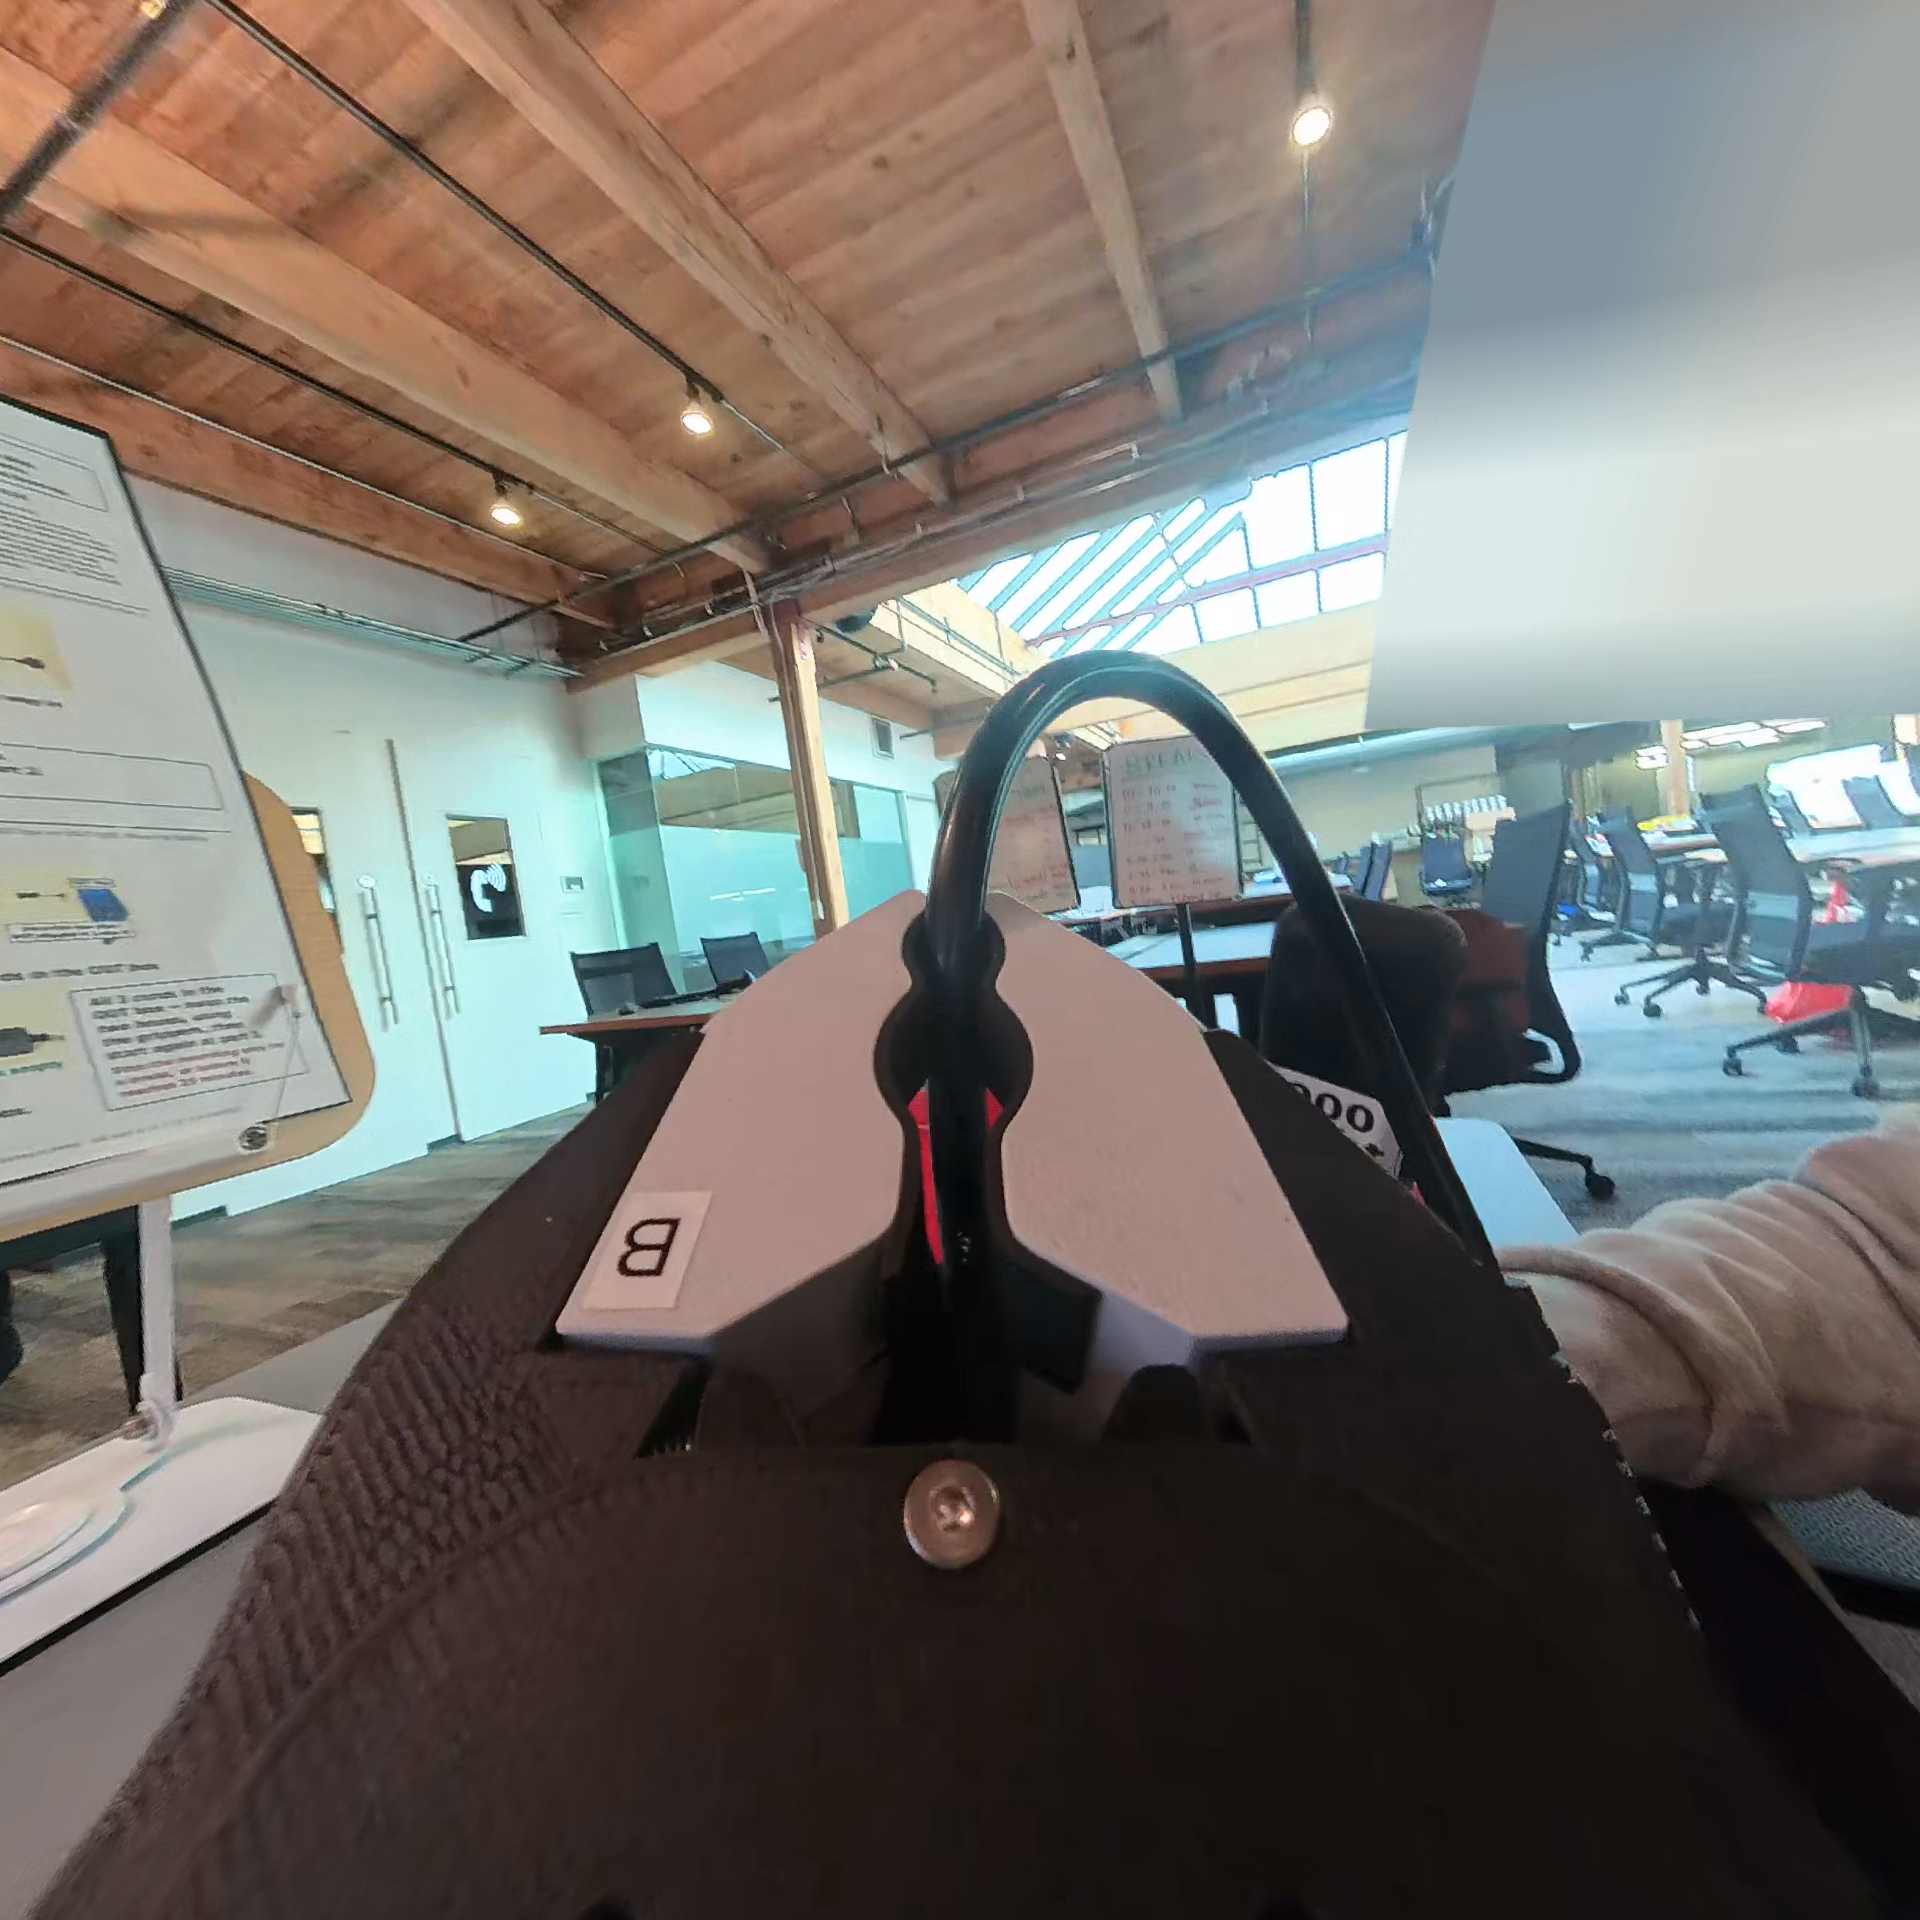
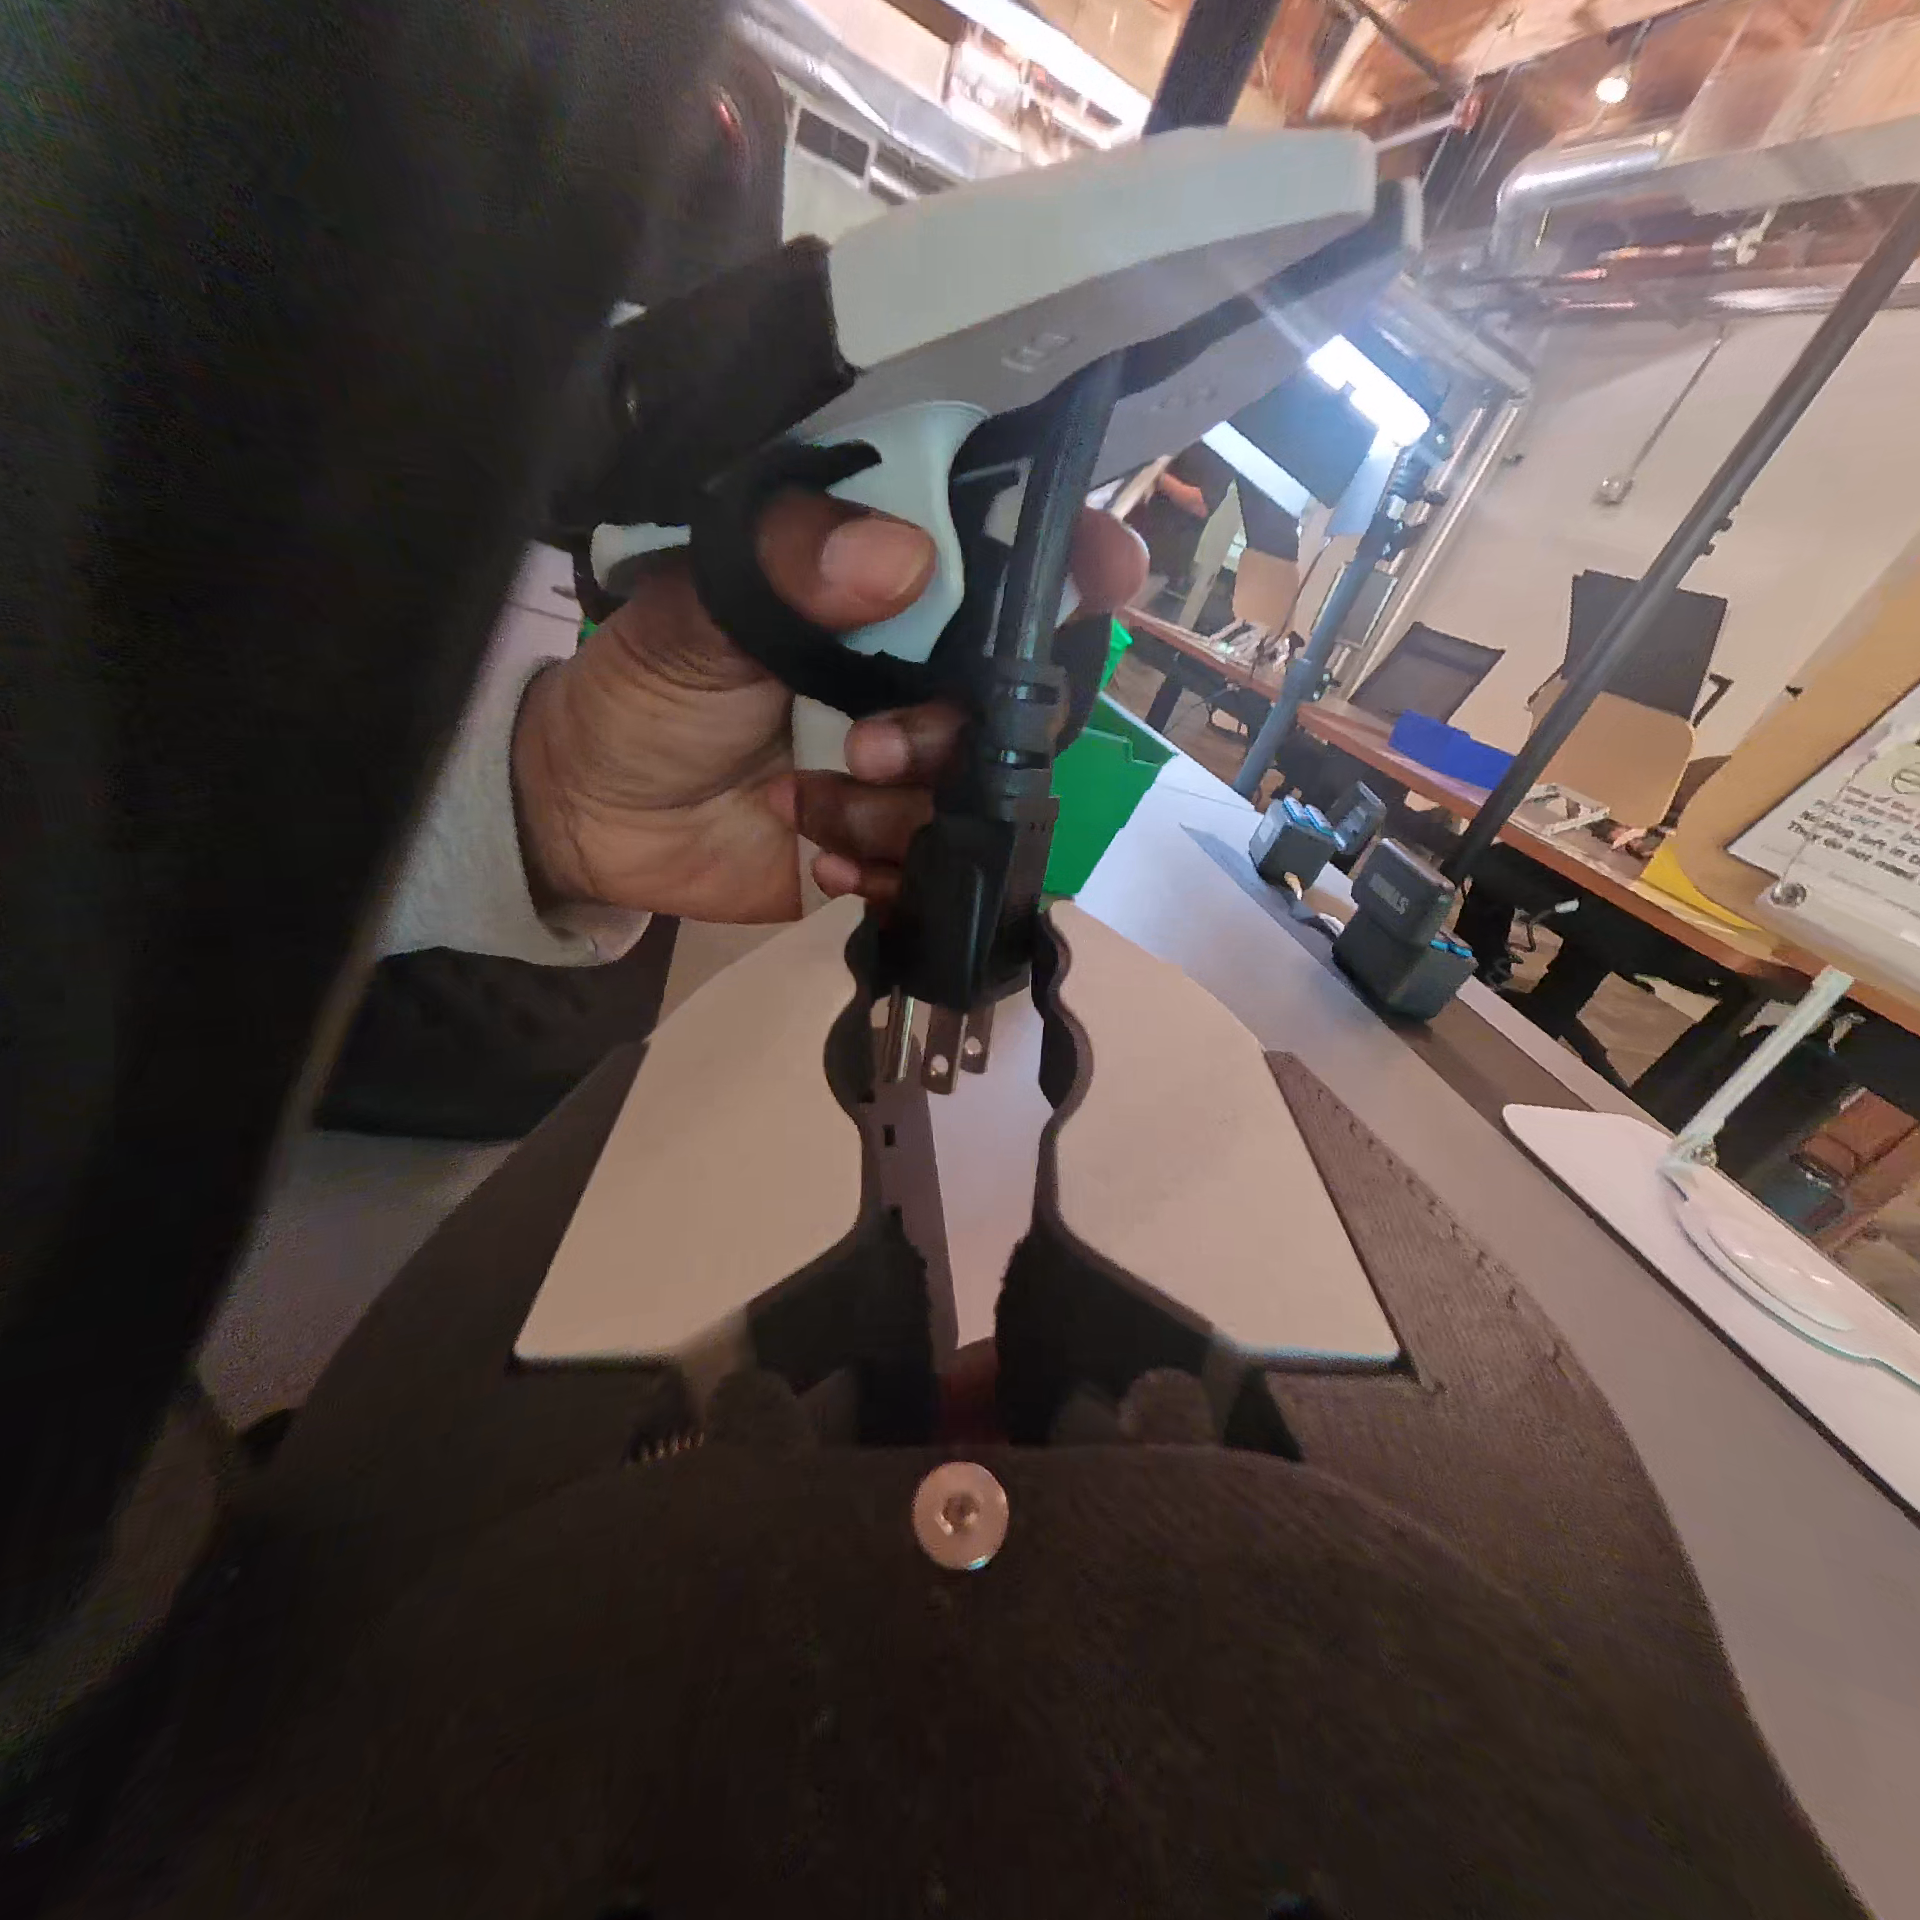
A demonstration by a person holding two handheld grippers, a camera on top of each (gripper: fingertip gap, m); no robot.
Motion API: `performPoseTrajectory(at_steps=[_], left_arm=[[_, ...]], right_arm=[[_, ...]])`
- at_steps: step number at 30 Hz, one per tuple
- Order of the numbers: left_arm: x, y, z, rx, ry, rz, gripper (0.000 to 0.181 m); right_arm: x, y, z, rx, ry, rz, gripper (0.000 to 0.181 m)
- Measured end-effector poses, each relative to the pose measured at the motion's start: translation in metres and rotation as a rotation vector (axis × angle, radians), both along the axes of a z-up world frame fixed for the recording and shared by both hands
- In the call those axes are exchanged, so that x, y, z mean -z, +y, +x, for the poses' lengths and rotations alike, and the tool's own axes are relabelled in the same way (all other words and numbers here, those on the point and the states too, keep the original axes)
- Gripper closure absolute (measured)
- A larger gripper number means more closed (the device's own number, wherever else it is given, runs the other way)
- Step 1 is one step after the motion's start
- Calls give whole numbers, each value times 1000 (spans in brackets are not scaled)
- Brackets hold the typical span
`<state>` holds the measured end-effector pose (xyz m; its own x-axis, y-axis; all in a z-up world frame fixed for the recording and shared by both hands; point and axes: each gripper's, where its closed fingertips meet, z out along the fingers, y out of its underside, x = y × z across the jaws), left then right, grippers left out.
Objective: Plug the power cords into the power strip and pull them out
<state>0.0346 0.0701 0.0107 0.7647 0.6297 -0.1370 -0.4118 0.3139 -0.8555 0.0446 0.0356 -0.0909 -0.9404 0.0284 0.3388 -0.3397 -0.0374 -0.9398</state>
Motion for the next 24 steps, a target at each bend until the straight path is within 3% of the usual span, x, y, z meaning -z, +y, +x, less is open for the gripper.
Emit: performPoseTrajectory(at_steps=[4,8,15,19,24], left_arm=[[5,11,4,40,1,-50,173],[9,14,4,85,-43,-40,151],[9,-13,0,41,-59,6,139],[26,-15,-10,-101,-41,-150,133],[58,14,-21,-226,0,-416,129]], right_arm=[[2,3,0,-14,-35,29,154],[2,6,-1,-35,-69,25,154],[-18,20,-16,-58,-252,-121,155],[-32,33,-31,-71,-389,-247,155],[-45,48,-42,-138,-550,-381,155]])
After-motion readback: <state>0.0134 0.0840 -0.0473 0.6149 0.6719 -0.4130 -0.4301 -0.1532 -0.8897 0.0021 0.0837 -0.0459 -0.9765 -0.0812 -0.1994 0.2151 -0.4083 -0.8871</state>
